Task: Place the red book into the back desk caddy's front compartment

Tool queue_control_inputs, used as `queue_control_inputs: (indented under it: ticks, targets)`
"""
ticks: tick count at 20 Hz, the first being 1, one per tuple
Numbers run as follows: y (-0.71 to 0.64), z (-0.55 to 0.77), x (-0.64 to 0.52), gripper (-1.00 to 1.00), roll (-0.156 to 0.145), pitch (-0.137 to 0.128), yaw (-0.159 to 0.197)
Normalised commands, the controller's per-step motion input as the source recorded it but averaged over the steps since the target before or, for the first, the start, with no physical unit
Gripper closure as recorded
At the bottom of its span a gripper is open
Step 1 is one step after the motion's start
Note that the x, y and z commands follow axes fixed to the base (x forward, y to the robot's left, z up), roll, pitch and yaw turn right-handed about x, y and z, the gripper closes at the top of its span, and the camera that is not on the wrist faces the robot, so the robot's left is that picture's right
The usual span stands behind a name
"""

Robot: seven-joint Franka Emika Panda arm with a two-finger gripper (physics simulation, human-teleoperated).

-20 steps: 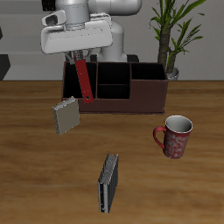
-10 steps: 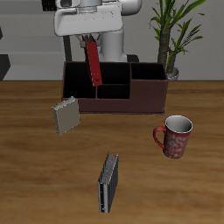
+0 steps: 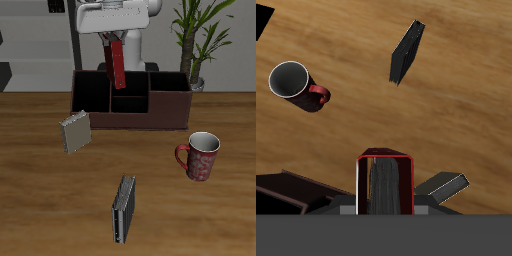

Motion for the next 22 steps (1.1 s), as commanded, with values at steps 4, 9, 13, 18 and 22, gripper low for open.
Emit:
queue_control_inputs:
  ticks: [4, 9, 13, 18, 22]
  targets:
    - [0.14, 0.05, -0.31, 1.0, -0.03, 0.008, 0.061]
    - [0.03, 0.11, -0.26, 1.0, -0.026, -0.008, 0.065]
    - [0.05, 0.06, -0.2, 1.0, -0.016, -0.017, 0.053]
    - [0.11, -0.01, -0.29, 1.0, -0.003, -0.024, 0.082]
    - [0.12, -0.15, -0.31, 1.0, 0.011, -0.007, 0.125]
